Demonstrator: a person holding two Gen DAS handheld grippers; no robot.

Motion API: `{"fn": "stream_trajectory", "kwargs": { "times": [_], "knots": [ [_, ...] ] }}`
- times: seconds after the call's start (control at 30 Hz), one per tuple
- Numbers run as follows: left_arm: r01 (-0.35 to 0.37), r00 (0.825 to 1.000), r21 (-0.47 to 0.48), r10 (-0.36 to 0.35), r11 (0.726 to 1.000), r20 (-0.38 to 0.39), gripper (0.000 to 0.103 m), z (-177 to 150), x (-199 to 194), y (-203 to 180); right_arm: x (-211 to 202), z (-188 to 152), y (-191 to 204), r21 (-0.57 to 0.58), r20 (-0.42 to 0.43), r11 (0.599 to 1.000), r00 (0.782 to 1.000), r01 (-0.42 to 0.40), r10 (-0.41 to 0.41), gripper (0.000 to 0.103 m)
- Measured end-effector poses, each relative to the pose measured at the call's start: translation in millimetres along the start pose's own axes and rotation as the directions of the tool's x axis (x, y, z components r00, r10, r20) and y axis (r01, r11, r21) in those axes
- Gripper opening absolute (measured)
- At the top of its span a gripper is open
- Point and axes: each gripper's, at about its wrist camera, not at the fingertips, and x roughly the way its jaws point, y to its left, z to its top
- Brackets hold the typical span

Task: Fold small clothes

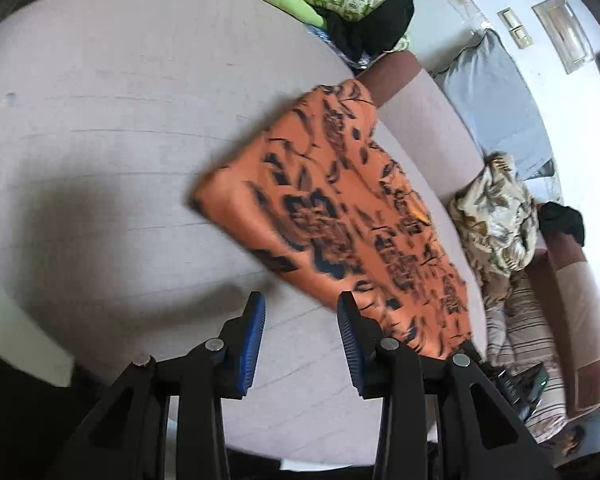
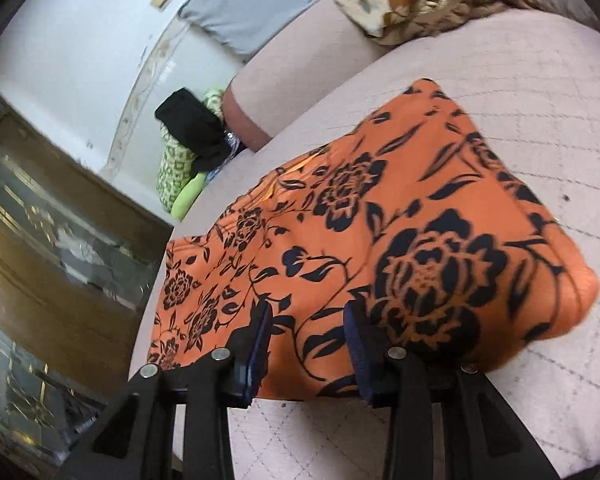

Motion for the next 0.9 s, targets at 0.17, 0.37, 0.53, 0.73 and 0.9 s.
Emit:
{"fn": "stream_trajectory", "kwargs": {
  "times": [0.17,0.37,0.53,0.73,0.9],
  "knots": [
    [0.015,1.000,-0.076,-0.016,0.997,-0.010,0.055,17,40,-4,6,2,-16,0.087,-0.017,0.995,0.999,-0.043,0.045,0.039],
    [0.018,0.999,-0.044,-0.017,0.999,0.037,0.052,27,59,-21,6,-4,-17,0.085,-0.005,0.996,0.999,-0.036,0.037,0.040],
    [-0.039,0.998,0.058,0.036,0.998,0.060,0.026,30,65,-37,4,-12,-9,0.012,0.024,1.000,1.000,0.002,-0.003,0.040],
    [-0.121,0.991,0.137,0.111,0.983,0.079,0.054,29,75,-53,3,-11,-15,0.029,0.019,0.999,1.000,-0.023,0.022,0.040],
    [-0.099,0.995,0.158,0.096,0.982,0.029,0.071,32,80,-53,2,-11,-14,0.021,0.015,1.000,1.000,-0.016,0.016,0.040]
  ]
}}
